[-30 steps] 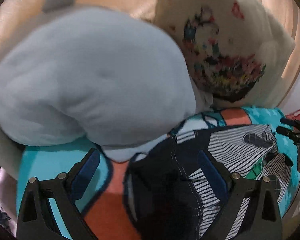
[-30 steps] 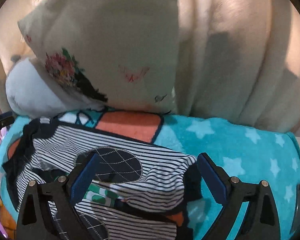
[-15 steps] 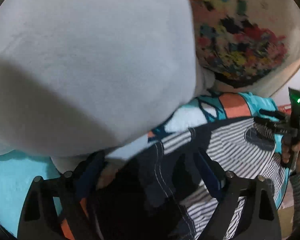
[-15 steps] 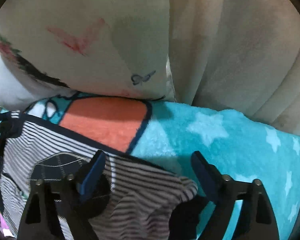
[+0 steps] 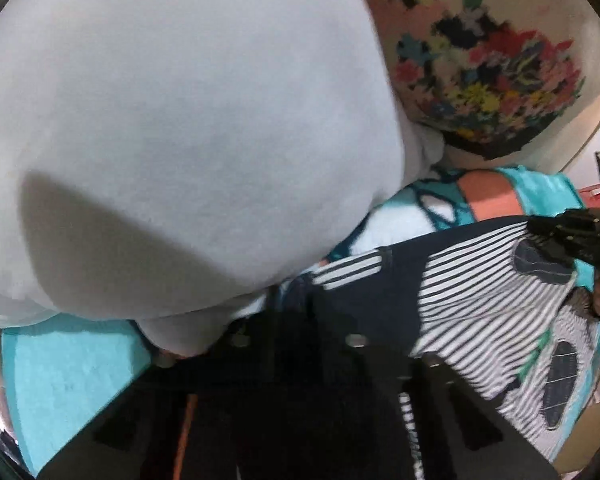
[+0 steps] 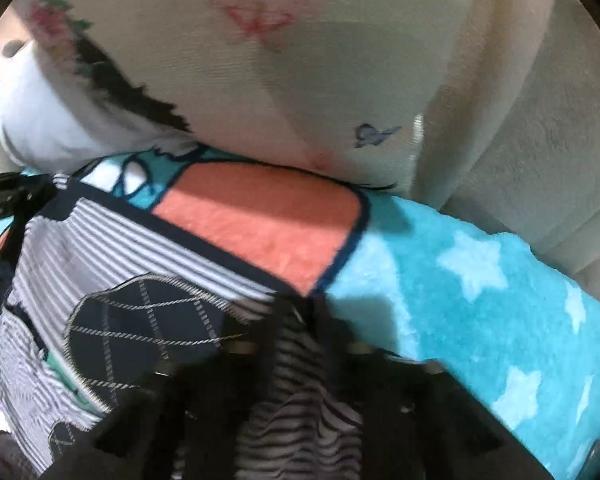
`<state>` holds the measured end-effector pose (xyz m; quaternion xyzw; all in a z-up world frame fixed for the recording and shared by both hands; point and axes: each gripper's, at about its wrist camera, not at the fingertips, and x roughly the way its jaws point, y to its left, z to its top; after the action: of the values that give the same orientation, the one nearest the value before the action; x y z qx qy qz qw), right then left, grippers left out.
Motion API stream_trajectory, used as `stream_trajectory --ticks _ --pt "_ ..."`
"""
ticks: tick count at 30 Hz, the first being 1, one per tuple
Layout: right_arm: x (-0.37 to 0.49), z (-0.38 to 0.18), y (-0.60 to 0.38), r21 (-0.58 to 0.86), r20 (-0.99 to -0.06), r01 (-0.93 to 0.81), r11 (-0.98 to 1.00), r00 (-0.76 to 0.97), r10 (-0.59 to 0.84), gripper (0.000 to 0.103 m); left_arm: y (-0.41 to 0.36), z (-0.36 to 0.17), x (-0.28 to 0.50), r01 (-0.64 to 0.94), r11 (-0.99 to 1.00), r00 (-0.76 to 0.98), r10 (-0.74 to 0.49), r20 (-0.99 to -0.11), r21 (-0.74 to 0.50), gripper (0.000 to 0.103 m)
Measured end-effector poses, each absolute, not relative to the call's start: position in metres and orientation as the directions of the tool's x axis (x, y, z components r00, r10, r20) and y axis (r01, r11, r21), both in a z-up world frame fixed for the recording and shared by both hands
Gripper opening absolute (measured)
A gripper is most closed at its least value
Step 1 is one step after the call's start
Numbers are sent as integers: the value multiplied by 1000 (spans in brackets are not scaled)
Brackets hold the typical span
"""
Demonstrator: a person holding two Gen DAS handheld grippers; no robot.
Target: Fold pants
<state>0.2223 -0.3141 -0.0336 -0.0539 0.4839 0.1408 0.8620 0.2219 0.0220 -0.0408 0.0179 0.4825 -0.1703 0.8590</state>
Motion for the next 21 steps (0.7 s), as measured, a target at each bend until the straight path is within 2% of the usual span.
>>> stream_trajectory --ticks 5,10,15,17,21 --pt "214 -22 -319 68 -829 -258 964 522 198 5 12 -22 205 311 947 548 -244 -800 -76 8" --pt "188 5 -320 74 -789 -237 969 580 202 5 21 7 181 308 947 603 -266 -752 -87 8" --pt "151 34 -323 82 -740 -232 969 637 215 5 22 29 131 313 949 682 -258 -684 -46 8" --pt "128 39 -324 80 -725 -231 970 654 216 5 18 33 109 297 955 719 -231 -655 -10 3" --pt "83 31 -320 87 -701 -224 971 678 219 5 37 37 56 281 960 758 -221 -614 2 3"
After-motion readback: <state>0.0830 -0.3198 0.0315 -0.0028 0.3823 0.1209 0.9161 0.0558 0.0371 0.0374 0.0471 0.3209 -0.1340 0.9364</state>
